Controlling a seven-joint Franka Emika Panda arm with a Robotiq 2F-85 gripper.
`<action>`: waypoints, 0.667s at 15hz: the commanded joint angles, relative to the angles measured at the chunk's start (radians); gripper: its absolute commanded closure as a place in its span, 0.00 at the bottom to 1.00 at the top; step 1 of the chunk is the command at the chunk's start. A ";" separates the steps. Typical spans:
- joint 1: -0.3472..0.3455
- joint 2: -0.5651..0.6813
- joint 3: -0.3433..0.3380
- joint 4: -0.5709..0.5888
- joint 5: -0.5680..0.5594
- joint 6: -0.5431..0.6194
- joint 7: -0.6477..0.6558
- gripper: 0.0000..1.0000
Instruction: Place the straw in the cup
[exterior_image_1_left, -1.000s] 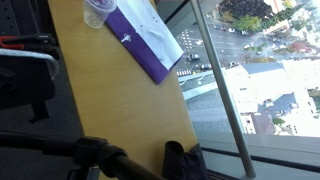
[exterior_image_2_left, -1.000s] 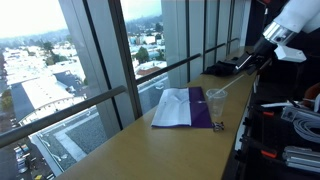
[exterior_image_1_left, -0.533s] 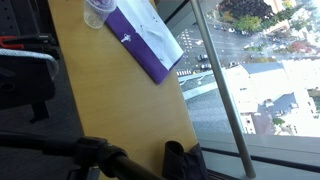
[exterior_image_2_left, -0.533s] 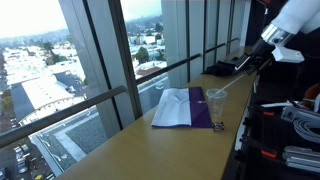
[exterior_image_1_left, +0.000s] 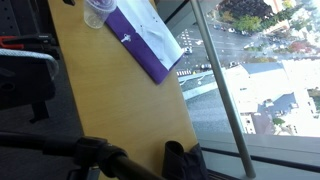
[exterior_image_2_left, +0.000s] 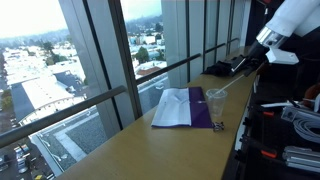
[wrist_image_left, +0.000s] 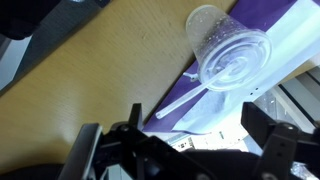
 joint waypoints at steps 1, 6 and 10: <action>0.017 0.019 0.015 0.021 0.024 -0.008 0.019 0.00; 0.045 0.027 0.031 0.064 0.066 -0.005 0.035 0.00; 0.064 0.047 0.042 0.101 0.105 -0.004 0.050 0.00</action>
